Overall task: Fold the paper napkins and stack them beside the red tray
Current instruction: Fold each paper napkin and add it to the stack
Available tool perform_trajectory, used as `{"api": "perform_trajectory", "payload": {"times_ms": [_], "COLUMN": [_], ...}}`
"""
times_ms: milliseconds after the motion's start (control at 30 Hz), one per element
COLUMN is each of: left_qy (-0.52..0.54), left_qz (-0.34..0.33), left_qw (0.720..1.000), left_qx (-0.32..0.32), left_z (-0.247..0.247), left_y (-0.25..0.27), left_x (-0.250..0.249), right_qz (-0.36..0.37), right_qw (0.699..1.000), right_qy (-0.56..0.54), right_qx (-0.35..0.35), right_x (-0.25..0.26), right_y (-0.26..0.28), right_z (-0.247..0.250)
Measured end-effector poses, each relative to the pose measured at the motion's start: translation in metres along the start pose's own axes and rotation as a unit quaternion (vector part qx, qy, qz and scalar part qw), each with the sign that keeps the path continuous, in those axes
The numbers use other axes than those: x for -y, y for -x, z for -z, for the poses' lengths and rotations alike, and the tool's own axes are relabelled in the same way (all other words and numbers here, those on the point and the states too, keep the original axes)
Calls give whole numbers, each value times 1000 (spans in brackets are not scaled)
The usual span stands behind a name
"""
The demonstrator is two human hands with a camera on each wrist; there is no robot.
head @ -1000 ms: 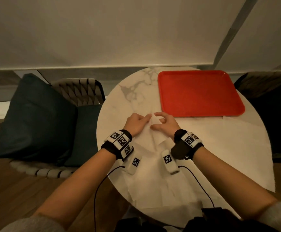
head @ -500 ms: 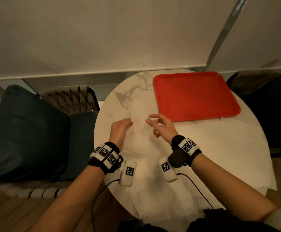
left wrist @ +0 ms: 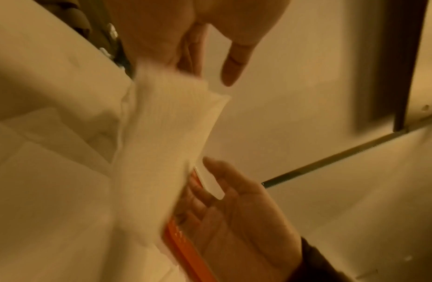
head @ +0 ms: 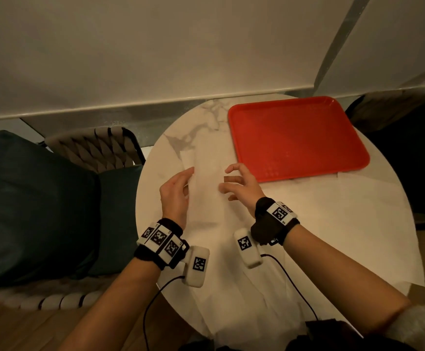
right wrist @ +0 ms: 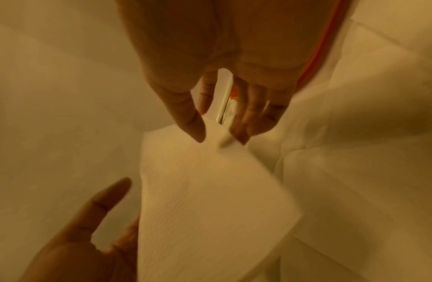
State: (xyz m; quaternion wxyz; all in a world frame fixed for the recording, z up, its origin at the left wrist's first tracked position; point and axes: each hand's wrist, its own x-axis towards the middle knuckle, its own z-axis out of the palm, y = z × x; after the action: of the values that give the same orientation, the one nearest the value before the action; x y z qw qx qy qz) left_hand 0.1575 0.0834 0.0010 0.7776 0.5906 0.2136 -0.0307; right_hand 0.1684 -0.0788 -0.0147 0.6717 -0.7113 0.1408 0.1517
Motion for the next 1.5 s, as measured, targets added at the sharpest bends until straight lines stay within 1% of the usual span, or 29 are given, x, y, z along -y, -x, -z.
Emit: {"api": "perform_trajectory", "payload": {"times_ms": [100,167,233,333,400,500,533,567,600,633,667,700,733,767,800,833,867,900,967,1067,1133,1200,1267,1333,1400,1433,1500], "left_qy": [-15,-67,-110,-145,-191,-247,-273,-315,-371,-434,-503,-574,-641,-697,-738,-762,-773,-775,-769,-738,-722,-698,-667,-632,-600,-592,-591], "left_qz": [1,-1,-17,-66,-94,-89,-91,-99,-111,-118,-118,-111,-109,-116,-126,-135,-139,-140,-129,-97,-88,-85,-109,-156,-183,-179,-162], "left_qw": [1000,998,994,985,973,963,956,942,920,889,850,802,748,694,647,617,603,601,616,660,677,701,729,751,762,760,747], "left_qx": [-4,-3,4,67,89,64,56,53,61,80,103,121,132,139,144,145,142,133,108,103,112,119,110,110,160,197,258], "left_z": [3,6,9,14,14,11,10,10,10,10,10,11,12,13,13,13,12,11,7,1,-2,-3,-6,-8,-9,-9,-10], "left_y": [-8,-15,-22,-41,-62,-95,-106,-116,-126,-135,-141,-144,-146,-148,-149,-149,-149,-148,-149,-152,-151,-145,-130,-104,-71,-52,-16], "left_x": [1,4,6,6,9,18,21,25,28,32,35,37,41,44,46,47,49,49,49,47,44,39,33,28,31,36,52], "right_qz": [27,40,41,52,77,90,89,87,85,81,74,66,60,56,54,52,46,37,17,1,0,3,10,15,6,-4,-23], "right_qw": [999,998,998,996,994,986,984,981,978,976,976,975,974,972,970,969,966,964,956,938,929,922,917,909,887,871,846], "right_qy": [23,33,45,64,79,137,156,174,189,200,206,212,219,227,235,243,253,264,294,344,365,382,396,416,462,491,533], "right_qx": [14,24,26,29,27,9,0,-9,-15,-18,-18,-15,-14,-12,-11,-10,-8,-5,14,47,60,68,55,25,3,-3,-16], "right_x": [0,0,1,6,11,13,12,11,8,5,1,-3,-7,-11,-15,-17,-19,-21,-26,-34,-37,-39,-39,-39,-42,-44,-49], "right_y": [-4,-7,-13,-27,-39,-50,-50,-49,-47,-44,-41,-37,-33,-28,-23,-18,-12,-6,2,8,12,15,18,20,25,29,38], "right_z": [2,3,4,6,7,12,16,20,26,32,39,46,53,60,66,71,74,76,76,70,65,63,68,80,94,100,111]}}
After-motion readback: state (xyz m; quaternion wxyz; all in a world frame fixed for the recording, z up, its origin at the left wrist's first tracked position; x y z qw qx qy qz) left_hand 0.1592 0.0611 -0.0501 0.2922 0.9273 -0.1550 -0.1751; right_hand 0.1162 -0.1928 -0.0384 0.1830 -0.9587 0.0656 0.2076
